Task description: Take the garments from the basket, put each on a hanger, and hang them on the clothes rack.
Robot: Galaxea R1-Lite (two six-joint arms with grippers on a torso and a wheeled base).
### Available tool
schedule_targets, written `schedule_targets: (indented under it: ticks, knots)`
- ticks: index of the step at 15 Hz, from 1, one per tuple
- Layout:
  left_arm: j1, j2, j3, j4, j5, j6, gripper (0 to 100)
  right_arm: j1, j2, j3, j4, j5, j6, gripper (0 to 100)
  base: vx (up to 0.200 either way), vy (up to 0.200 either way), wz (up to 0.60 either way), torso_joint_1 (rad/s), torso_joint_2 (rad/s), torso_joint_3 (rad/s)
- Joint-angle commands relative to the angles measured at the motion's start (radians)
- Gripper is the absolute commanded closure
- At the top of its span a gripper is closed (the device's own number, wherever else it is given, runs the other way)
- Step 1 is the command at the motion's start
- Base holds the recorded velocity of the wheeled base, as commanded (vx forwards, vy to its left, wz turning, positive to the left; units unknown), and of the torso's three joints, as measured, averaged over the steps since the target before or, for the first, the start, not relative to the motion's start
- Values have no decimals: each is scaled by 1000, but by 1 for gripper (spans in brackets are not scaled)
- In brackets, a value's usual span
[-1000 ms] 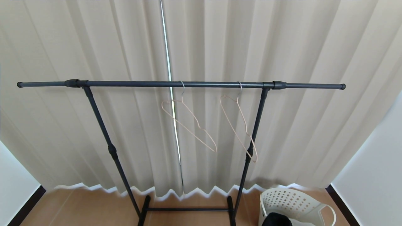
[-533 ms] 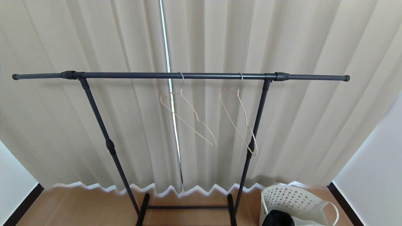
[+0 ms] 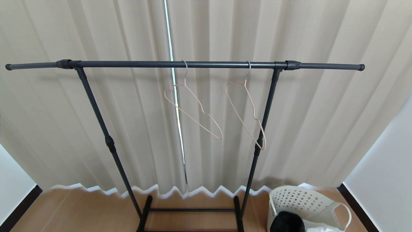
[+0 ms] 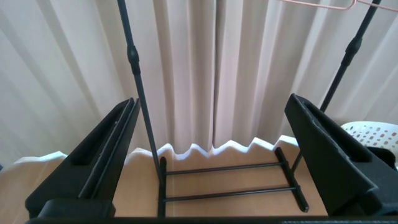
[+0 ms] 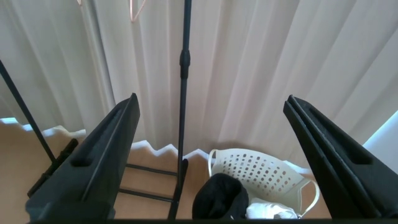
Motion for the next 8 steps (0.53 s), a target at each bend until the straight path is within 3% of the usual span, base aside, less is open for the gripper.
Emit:
schedule_targets:
  ticks: [1, 8]
  knots:
    - [0, 1, 0, 0, 0, -1, 0, 0, 0, 0, -1, 0, 0, 0, 0, 0, 0, -168, 466, 266]
    - [0, 1, 0, -2, 0, -4, 0, 0, 0, 0, -2, -1, 1, 0, 0, 0, 0, -193, 539, 340]
